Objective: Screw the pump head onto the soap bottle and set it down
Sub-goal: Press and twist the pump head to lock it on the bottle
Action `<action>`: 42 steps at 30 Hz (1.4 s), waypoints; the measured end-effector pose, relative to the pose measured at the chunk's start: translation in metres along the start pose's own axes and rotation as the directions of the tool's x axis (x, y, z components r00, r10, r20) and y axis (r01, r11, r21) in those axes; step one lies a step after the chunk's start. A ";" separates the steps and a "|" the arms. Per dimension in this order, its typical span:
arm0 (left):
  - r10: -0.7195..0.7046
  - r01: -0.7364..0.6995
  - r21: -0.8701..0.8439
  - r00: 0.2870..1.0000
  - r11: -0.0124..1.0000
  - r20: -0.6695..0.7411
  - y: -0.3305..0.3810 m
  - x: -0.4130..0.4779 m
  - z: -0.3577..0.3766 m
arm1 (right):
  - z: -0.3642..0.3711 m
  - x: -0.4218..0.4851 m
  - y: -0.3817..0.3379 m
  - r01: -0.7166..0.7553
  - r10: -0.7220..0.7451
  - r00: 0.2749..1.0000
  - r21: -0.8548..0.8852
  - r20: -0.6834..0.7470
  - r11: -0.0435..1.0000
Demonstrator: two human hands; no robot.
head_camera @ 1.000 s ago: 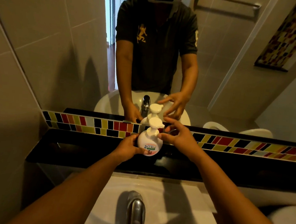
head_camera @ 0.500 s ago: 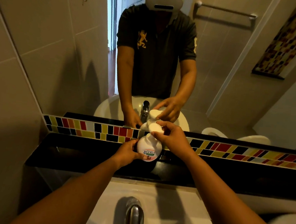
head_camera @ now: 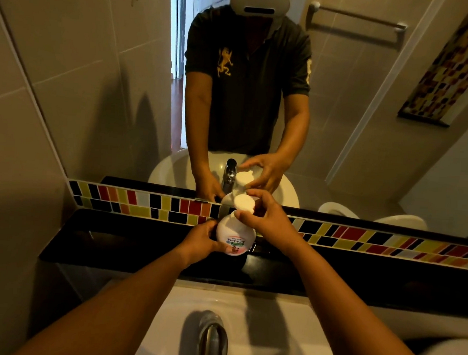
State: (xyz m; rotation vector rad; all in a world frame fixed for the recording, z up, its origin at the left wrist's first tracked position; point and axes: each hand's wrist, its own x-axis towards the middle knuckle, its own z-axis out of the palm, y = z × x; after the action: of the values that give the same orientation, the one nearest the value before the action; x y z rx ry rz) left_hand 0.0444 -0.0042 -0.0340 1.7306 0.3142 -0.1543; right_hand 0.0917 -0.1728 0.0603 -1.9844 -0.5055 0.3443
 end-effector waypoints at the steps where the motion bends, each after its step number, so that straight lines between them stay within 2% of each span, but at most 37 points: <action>1: -0.001 0.001 0.000 1.000 1.000 0.002 0.000 0.000 0.000 | -0.004 -0.002 0.000 0.006 -0.007 0.998 0.016 0.059 1.000; 3: -0.001 0.001 0.009 1.000 1.000 0.008 0.001 0.000 -0.001 | -0.012 -0.003 -0.001 -0.002 -0.001 0.991 0.021 0.136 1.000; 6: 0.006 -0.007 0.027 1.000 1.000 0.021 0.003 0.000 -0.001 | -0.020 -0.001 0.000 -0.030 0.021 0.988 0.059 0.150 0.998; 10: 0.013 -0.013 0.032 1.000 0.999 0.019 0.004 -0.002 0.000 | -0.018 0.005 0.001 -0.041 0.034 0.996 0.076 0.085 0.996; 16: 0.010 -0.010 0.027 1.000 1.000 -0.003 0.004 -0.003 0.003 | -0.003 0.011 0.007 -0.027 0.026 0.997 -0.007 -0.073 1.000; 19: 0.005 -0.005 0.032 1.000 0.999 -0.006 0.003 -0.002 0.003 | 0.000 0.011 0.008 -0.023 0.019 0.995 -0.043 -0.101 0.999; 21: 0.006 -0.006 0.040 1.000 0.999 -0.005 0.004 -0.003 0.003 | -0.003 0.010 0.007 -0.024 0.023 0.997 -0.016 -0.069 1.000; 25: 0.020 -0.021 0.046 1.000 0.999 0.006 0.004 -0.003 0.002 | -0.019 0.001 0.001 -0.046 0.035 0.993 0.091 0.114 0.995; 28: 0.027 -0.027 0.039 1.000 0.999 0.012 0.003 -0.003 0.001 | -0.026 -0.001 0.002 -0.054 0.033 0.979 0.099 0.200 0.994; 42: 0.030 -0.030 0.035 1.000 0.999 0.007 0.004 -0.002 0.003 | -0.017 0.003 0.010 -0.048 0.024 0.988 0.159 0.150 0.986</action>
State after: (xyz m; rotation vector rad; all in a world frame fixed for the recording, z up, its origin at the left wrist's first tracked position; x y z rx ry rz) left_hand 0.0433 -0.0077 -0.0304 1.7687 0.2818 -0.1445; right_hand 0.1045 -0.1886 0.0585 -1.8200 -0.5186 0.5414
